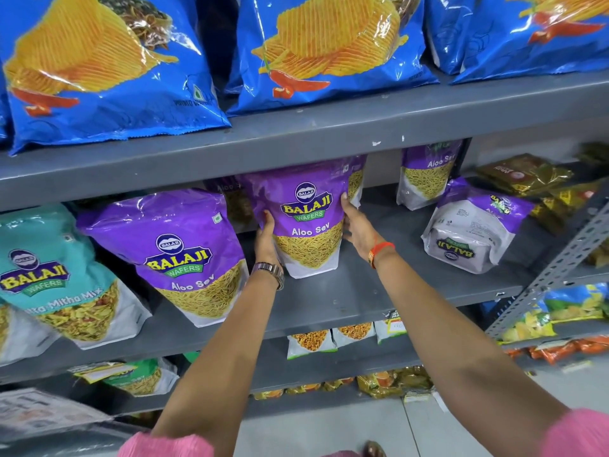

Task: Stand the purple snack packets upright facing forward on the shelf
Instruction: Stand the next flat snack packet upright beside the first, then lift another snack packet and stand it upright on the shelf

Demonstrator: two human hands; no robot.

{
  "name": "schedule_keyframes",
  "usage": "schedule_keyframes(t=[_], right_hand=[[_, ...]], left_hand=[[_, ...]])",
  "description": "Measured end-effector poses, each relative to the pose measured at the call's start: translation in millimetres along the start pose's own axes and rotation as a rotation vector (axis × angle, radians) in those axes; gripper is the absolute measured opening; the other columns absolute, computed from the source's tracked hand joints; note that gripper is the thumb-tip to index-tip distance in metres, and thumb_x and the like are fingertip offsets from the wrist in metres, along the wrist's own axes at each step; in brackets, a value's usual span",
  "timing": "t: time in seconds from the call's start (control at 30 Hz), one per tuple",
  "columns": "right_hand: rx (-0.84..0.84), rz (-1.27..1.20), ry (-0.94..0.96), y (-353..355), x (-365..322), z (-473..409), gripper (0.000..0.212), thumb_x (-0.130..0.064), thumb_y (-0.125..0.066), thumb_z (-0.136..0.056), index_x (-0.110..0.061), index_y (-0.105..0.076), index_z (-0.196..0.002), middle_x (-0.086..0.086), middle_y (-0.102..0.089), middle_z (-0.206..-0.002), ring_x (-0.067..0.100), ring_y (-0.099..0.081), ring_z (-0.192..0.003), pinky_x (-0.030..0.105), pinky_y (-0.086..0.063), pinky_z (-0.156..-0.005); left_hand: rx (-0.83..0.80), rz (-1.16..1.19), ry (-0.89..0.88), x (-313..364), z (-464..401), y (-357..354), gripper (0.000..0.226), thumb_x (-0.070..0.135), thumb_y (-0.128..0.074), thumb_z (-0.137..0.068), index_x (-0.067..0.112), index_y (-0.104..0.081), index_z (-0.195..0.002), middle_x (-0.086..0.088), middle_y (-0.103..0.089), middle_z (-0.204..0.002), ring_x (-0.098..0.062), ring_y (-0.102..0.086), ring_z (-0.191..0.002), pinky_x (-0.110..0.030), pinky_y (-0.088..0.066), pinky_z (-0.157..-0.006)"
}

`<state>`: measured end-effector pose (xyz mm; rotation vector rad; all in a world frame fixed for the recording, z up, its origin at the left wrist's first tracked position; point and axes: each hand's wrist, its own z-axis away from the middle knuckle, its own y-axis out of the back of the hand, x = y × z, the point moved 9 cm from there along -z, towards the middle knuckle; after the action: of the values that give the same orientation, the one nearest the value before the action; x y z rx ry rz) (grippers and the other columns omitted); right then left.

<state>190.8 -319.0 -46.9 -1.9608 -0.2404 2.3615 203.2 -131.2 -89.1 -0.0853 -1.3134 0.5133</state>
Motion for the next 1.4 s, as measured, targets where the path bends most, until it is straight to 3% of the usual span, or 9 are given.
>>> schedule_keyframes(t=[0.37, 0.57, 0.73, 0.87, 0.97, 1.07, 1.2, 1.33, 1.4], right_hand=[[0.173, -0.108, 0.073, 1.1, 13.8, 50.9, 0.047, -0.047, -0.037, -0.095, -0.017, -0.056, -0.127, 0.000, -0.065, -0.111, -0.004, -0.065, -0.078, 0.007, -0.050, -0.050], [0.294, -0.125, 0.092, 2.2, 16.5, 70.4, 0.035, -0.049, -0.042, -0.093, -0.026, -0.061, -0.110, -0.002, -0.067, -0.105, 0.004, -0.065, -0.085, 0.017, -0.048, -0.066], [0.358, -0.142, 0.135, 9.9, 11.8, 78.1, 0.059, -0.061, -0.052, -0.078, -0.015, -0.059, -0.114, 0.004, -0.066, -0.121, 0.016, -0.063, -0.110, 0.028, -0.048, -0.083], [0.639, -0.270, 0.233, 53.9, 8.2, 96.0, 0.013, -0.028, -0.062, -0.081, -0.021, -0.058, -0.092, 0.003, -0.063, -0.104, 0.007, -0.059, -0.096, 0.027, -0.042, -0.094], [0.866, -0.214, 0.380, 98.9, -7.0, 113.6, 0.013, 0.000, -0.054, -0.086, -0.011, -0.057, -0.091, -0.006, -0.059, -0.082, -0.011, -0.058, -0.072, 0.007, -0.043, -0.075], [1.063, -0.111, 0.423, 151.4, -25.9, 129.6, 0.016, 0.001, -0.049, -0.088, -0.011, -0.058, -0.090, -0.004, -0.058, -0.079, -0.006, -0.057, -0.067, 0.008, -0.041, -0.069], [1.250, 0.028, 0.318, 235.6, -38.5, 142.6, 0.022, -0.006, -0.051, -0.085, -0.005, -0.063, -0.104, 0.012, -0.066, -0.102, 0.025, -0.060, -0.100, 0.024, -0.043, -0.085], [1.097, 0.270, -0.068, 308.8, -4.1, 98.3, 0.039, -0.014, -0.050, -0.090, 0.003, -0.051, -0.126, 0.025, -0.055, -0.131, 0.036, -0.052, -0.122, 0.039, -0.039, -0.102], [0.907, 0.486, -0.165, 326.7, 9.5, 77.2, 0.039, -0.007, -0.038, -0.097, 0.012, -0.038, -0.131, 0.031, -0.045, -0.137, 0.037, -0.045, -0.128, 0.043, -0.032, -0.109]], left_hand=[[-0.010, 0.003, -0.011, -15.2, 28.2, 18.3, 0.120, 0.083, -0.066, -0.028, 0.025, -0.044, -0.131, -0.007, -0.049, -0.140, -0.029, -0.046, -0.127, -0.055, -0.035, -0.108], [-0.008, -0.003, 0.031, 1.7, 67.8, 15.8, 0.135, 0.086, -0.061, -0.026, 0.022, -0.029, -0.140, -0.008, -0.041, -0.146, -0.029, -0.042, -0.131, -0.052, -0.035, -0.109], [0.021, -0.080, -0.059, 16.0, 93.5, 7.5, 0.062, 0.028, -0.051, -0.089, 0.008, -0.023, -0.141, -0.014, -0.032, -0.149, -0.028, -0.035, -0.135, -0.040, -0.032, -0.111], [0.244, -0.090, -0.250, 9.4, 140.9, 16.3, 0.077, 0.008, -0.067, -0.075, -0.003, -0.024, -0.138, -0.021, -0.025, -0.147, -0.028, -0.027, -0.136, -0.029, -0.026, -0.109], [0.275, -0.210, -0.413, -8.0, 183.6, -8.5, 0.060, 0.010, -0.058, -0.064, -0.001, -0.043, -0.121, -0.024, -0.041, -0.118, -0.027, -0.040, -0.108, -0.019, -0.030, -0.093], [0.008, -0.153, -0.433, -35.3, 196.6, -70.7, 0.034, 0.003, -0.050, -0.071, 0.029, -0.044, -0.093, -0.003, -0.048, -0.087, -0.005, -0.051, -0.078, -0.011, -0.041, -0.070], [-0.127, -0.204, -0.354, -59.7, 172.3, -151.9, 0.022, 0.003, -0.044, -0.068, 0.018, -0.051, -0.083, 0.006, -0.049, -0.073, 0.011, -0.052, -0.060, -0.006, -0.041, -0.061], [-0.208, -0.367, -0.204, -81.9, 124.7, -233.1, 0.034, 0.014, -0.045, -0.069, -0.002, -0.060, -0.095, -0.026, -0.062, -0.097, -0.028, -0.061, -0.094, -0.037, -0.046, -0.084], [-0.267, -0.579, -0.117, -95.4, 102.4, -267.7, 0.047, 0.018, -0.046, -0.073, -0.012, -0.057, -0.108, -0.031, -0.058, -0.119, -0.039, -0.054, -0.112, -0.038, -0.041, -0.093]])
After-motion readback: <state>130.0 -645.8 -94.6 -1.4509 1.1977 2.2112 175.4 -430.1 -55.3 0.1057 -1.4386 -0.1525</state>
